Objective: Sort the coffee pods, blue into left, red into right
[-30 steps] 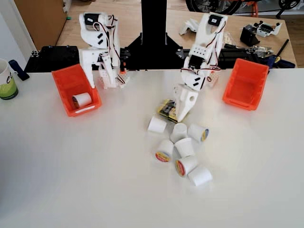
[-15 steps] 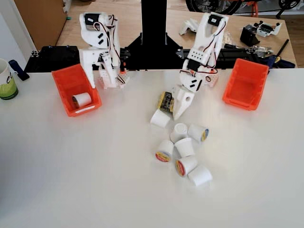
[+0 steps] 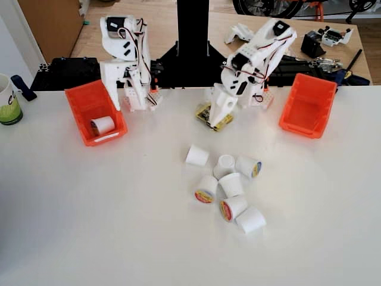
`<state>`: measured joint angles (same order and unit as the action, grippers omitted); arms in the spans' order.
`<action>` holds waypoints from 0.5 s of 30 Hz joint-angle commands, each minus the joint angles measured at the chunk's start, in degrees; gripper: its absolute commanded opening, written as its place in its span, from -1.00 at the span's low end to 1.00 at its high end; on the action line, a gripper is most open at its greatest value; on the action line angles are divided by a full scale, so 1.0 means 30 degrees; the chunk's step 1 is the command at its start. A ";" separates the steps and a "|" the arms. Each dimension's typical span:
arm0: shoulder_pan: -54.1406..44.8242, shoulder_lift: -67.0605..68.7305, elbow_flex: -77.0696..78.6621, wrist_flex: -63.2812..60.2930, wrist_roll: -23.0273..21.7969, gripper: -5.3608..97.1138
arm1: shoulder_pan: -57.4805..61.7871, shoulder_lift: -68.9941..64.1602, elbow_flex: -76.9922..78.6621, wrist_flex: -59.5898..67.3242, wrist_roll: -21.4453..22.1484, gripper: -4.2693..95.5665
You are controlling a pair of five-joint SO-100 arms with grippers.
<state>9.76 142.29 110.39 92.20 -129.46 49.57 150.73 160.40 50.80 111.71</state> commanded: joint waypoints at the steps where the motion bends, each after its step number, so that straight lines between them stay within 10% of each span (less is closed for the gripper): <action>1: -0.0117 0.0176 -0.0117 0.0234 0.0176 -0.42 | 0.0234 0.4277 -0.0088 0.5039 -0.0293 -0.96; 15: -0.0322 0.0908 -0.0117 0.1172 0.0439 -0.42 | 0.4219 0.4805 -0.0088 0.6475 -0.3955 -0.96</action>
<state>9.14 143.96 110.39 95.19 -128.50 58.62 165.06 160.93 69.87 102.39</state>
